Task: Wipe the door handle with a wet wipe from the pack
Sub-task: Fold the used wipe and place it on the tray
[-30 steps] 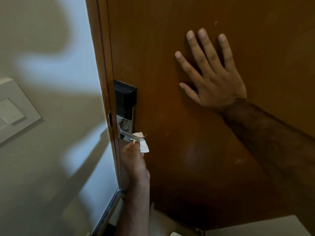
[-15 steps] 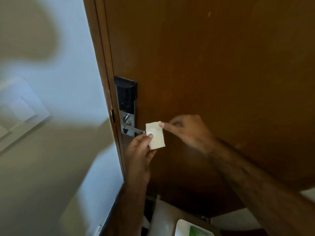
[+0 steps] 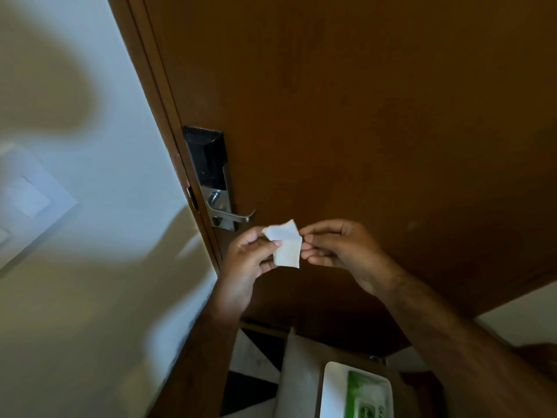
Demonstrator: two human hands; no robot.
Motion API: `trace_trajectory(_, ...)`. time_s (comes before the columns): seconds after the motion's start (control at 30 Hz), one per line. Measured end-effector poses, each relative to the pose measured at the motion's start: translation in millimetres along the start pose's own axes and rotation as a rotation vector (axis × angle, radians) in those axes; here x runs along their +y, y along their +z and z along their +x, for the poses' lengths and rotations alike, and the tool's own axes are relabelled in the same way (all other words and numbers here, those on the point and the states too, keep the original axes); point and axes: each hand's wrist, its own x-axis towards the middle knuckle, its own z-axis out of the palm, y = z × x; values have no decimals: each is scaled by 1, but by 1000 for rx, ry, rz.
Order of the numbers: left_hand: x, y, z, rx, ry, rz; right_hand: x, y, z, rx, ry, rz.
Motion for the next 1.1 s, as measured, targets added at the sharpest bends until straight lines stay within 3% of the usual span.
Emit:
trace_trajectory(0.33, -50, 9, -15, -133, -39, 100, 82, -11, -21, -105, 92, 213)
trace_trajectory(0.6, -138, 17, -25, -179, -278, 195, 189, -36, -29, 122, 263, 221)
trace_trajectory(0.93, -378, 3, -44, -319, -627, 761, 442, -60, -59, 266, 592, 182)
trace_trajectory(1.1, -466, 11, -28, -398, -495, 1012, 522, -78, -42, 352, 623, 24)
